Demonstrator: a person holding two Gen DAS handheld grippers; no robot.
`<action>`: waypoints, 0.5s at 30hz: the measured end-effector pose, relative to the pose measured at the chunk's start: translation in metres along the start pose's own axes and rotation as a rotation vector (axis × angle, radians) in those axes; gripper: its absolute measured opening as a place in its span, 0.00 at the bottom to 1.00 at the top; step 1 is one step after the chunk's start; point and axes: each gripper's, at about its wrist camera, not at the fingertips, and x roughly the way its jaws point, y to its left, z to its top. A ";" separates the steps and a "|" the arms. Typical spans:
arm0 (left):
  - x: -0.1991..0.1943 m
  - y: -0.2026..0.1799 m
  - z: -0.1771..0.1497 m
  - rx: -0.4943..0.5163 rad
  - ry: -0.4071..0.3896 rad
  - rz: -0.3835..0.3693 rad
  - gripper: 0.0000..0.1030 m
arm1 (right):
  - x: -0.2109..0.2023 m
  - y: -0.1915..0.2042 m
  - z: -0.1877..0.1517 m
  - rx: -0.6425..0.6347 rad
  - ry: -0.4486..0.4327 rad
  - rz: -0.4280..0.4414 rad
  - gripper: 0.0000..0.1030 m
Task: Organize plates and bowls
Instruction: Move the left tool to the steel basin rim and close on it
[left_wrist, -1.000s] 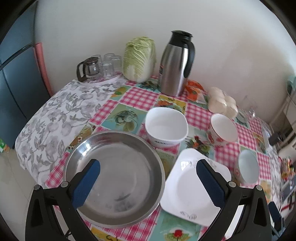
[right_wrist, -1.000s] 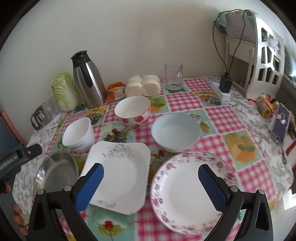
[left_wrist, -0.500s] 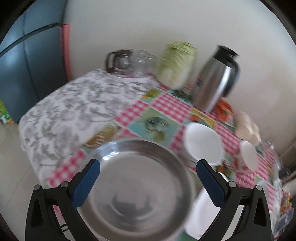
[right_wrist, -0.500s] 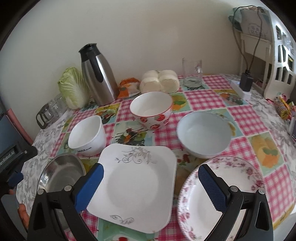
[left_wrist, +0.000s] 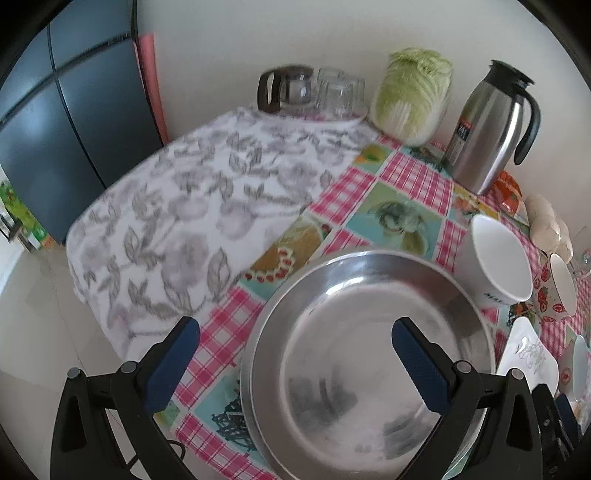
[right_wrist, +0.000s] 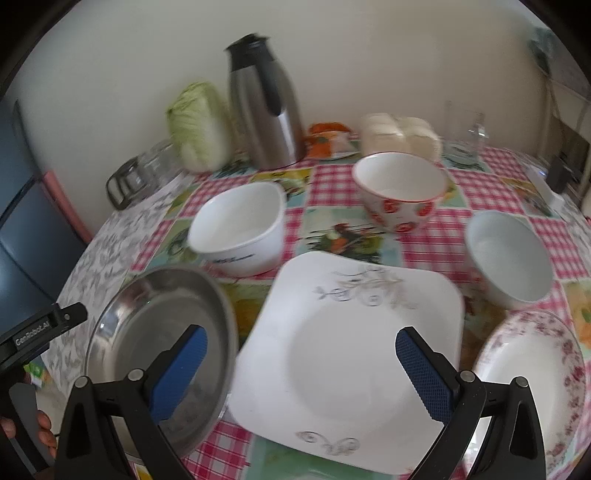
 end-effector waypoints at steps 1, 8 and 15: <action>0.005 0.004 -0.001 -0.008 0.012 -0.003 1.00 | 0.002 0.005 -0.001 -0.012 0.003 0.007 1.00; 0.034 0.034 -0.004 -0.120 0.094 -0.034 1.00 | 0.017 0.034 -0.003 -0.098 0.010 0.030 1.00; 0.056 0.034 -0.012 -0.098 0.161 -0.037 0.83 | 0.034 0.053 0.000 -0.153 0.031 0.053 0.85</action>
